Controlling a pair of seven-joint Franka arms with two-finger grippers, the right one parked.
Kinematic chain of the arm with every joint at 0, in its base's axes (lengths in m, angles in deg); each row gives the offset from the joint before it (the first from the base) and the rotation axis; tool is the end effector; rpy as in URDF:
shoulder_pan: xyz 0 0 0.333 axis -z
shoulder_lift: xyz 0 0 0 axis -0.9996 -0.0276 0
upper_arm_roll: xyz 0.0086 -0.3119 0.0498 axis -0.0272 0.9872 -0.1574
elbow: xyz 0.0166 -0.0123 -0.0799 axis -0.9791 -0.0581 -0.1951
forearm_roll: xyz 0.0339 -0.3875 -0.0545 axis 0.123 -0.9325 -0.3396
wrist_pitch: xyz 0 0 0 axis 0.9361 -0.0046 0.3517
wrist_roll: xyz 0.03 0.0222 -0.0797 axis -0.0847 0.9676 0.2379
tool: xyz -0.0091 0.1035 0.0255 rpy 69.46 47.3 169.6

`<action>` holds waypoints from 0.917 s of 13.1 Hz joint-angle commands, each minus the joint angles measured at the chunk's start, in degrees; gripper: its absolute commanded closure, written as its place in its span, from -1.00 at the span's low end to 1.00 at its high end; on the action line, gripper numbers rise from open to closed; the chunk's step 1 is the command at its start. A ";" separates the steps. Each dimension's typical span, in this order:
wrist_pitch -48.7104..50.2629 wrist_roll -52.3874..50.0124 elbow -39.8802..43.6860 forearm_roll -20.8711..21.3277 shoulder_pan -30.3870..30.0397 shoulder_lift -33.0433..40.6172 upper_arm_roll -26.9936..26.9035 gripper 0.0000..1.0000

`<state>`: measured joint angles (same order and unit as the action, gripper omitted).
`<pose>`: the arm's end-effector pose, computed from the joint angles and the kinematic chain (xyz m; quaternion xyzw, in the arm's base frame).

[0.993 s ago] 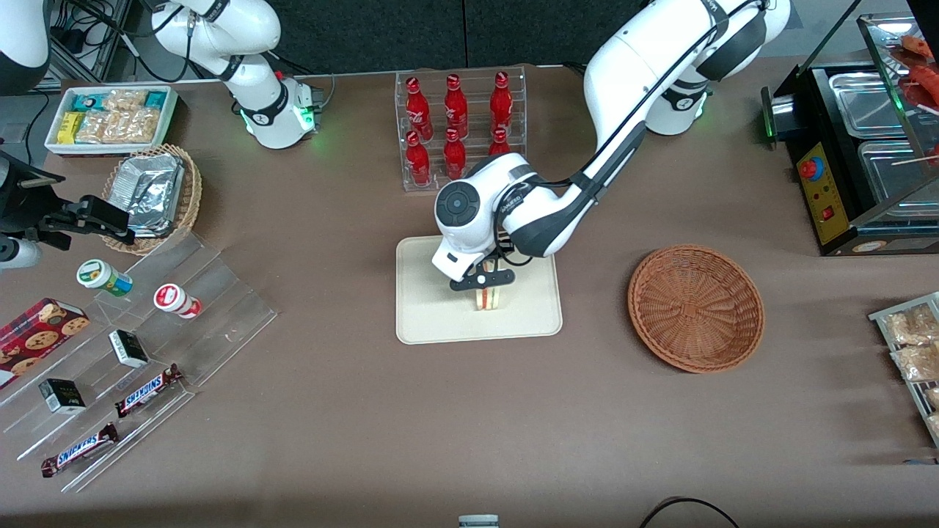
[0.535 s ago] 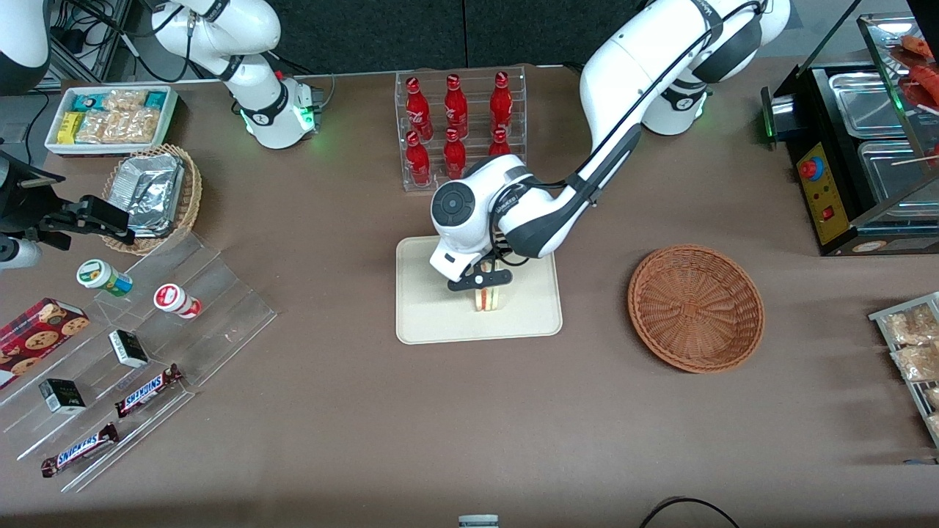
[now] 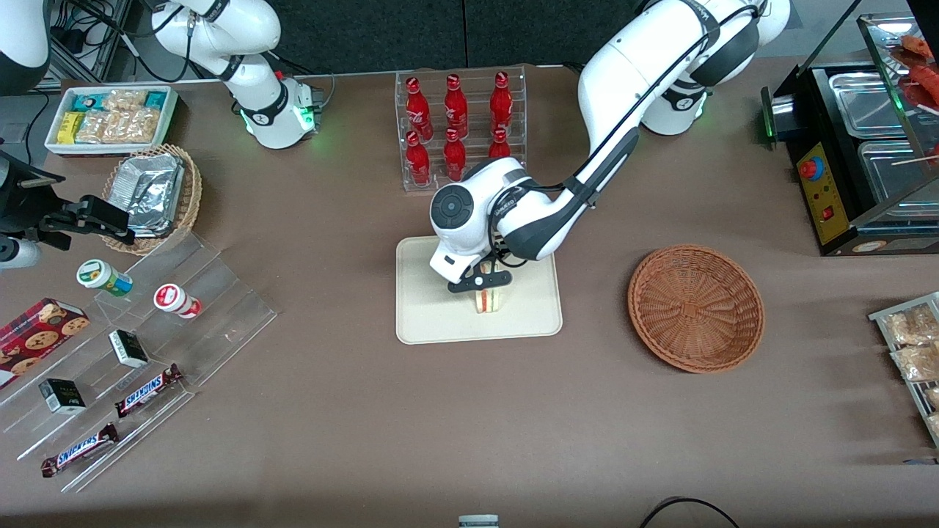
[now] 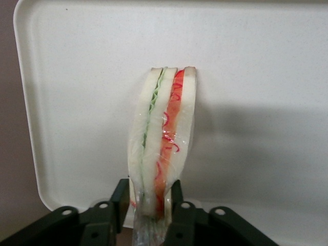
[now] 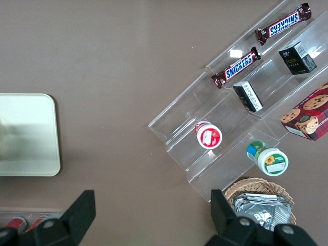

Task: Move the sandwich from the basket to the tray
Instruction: 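Lower the sandwich onto the tray and open the left gripper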

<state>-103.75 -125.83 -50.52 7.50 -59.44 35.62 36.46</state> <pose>0.4778 -0.5219 0.2504 -0.9936 -0.0612 0.0657 0.0685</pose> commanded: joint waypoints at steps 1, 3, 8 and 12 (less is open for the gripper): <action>1.31 -1.01 2.32 1.15 1.07 -0.82 -0.55 -1.00; 1.40 -1.18 2.93 1.06 0.81 -0.56 -0.55 -1.00; 2.19 -1.62 3.02 0.80 0.11 2.68 -0.89 -1.00; 2.80 -0.66 2.67 -3.06 0.02 6.03 -6.33 -1.00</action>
<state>-102.61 -126.46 -47.39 6.34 -59.77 39.51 32.50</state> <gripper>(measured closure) 0.000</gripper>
